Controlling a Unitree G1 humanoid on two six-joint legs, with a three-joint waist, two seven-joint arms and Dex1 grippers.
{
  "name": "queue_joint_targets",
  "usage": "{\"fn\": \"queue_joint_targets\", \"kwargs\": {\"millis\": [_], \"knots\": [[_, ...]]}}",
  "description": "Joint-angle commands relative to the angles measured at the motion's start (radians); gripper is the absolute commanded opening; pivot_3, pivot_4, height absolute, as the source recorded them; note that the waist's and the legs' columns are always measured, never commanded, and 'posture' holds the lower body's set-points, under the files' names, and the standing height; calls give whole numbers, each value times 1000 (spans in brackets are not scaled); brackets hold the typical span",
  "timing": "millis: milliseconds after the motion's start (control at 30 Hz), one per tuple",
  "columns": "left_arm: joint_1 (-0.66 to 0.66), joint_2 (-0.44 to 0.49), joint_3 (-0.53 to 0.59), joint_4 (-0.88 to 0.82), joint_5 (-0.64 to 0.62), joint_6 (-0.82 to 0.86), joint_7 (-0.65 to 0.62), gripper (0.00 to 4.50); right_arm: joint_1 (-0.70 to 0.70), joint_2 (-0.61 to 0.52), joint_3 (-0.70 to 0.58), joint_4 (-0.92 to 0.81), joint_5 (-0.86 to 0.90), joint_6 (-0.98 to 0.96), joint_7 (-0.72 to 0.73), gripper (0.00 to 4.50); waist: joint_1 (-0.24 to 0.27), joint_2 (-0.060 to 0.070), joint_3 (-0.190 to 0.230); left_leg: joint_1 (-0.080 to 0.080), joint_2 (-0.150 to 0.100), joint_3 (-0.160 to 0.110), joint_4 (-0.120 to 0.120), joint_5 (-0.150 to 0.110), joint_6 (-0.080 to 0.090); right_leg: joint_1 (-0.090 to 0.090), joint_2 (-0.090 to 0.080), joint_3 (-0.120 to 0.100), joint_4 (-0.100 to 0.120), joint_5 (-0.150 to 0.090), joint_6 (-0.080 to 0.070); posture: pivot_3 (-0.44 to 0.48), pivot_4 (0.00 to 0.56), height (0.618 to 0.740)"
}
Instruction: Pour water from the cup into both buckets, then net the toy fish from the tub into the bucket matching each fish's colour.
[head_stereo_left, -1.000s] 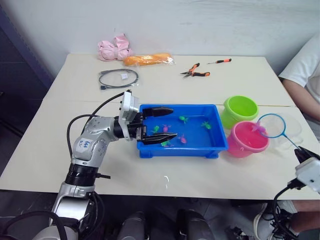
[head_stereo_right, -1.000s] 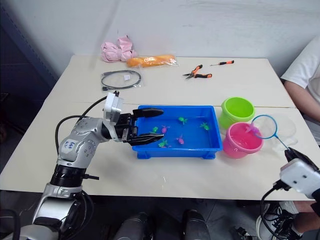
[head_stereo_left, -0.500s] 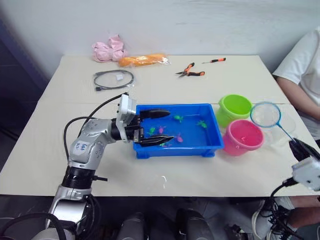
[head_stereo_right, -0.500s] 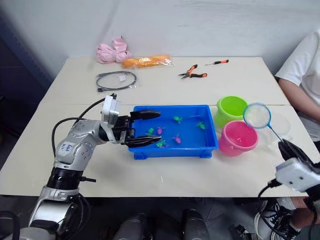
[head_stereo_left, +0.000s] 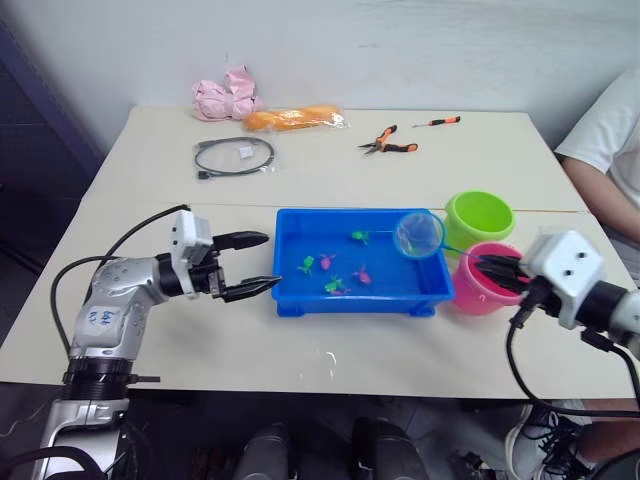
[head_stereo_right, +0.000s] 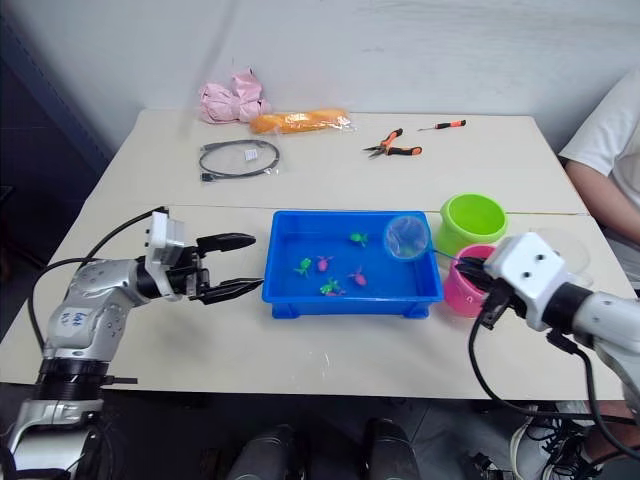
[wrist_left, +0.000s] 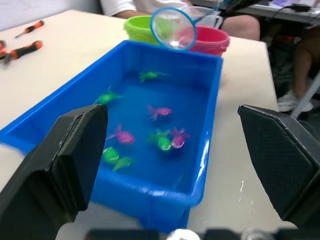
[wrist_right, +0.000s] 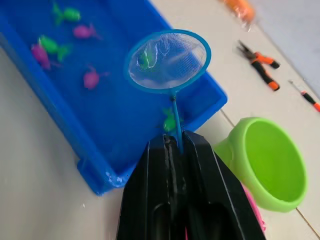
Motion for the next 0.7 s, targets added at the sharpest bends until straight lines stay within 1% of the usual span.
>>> {"fn": "queue_joint_targets", "kwargs": {"millis": [33,100,200,400,600,700], "knots": [[10,14,19,-67,-14,3,10,4456,-100,9,89,39,-92,5,2,0,1,0,0,0,0,0,0,0,0,0,0,0,0,0,0,0,150,740],[16,18,17,-80,-15,11,12,4456,-180,26,169,86,-155,9,-2,0,-2,0,0,0,0,1,0,0,0,0,0,0,0,0,1,0,150,740],[24,24,13,-97,-18,22,10,4456,-262,46,252,135,-217,40,17,0,-7,0,0,0,0,1,0,0,0,0,1,0,0,0,1,0,150,740],[31,18,9,-136,-22,42,27,4456,-426,89,414,207,-327,50,102,0,-19,0,0,-1,0,1,0,0,0,0,1,-1,0,0,1,0,150,740],[31,13,4,-154,-23,53,36,4456,-521,126,488,231,-368,65,191,0,-24,0,0,-1,0,1,0,0,-1,0,1,-1,0,0,1,0,150,740],[31,9,3,-152,-22,51,38,4456,-535,149,482,230,-349,109,225,0,-24,0,0,-1,0,1,0,0,-1,0,1,-1,0,0,1,0,150,740]]}}
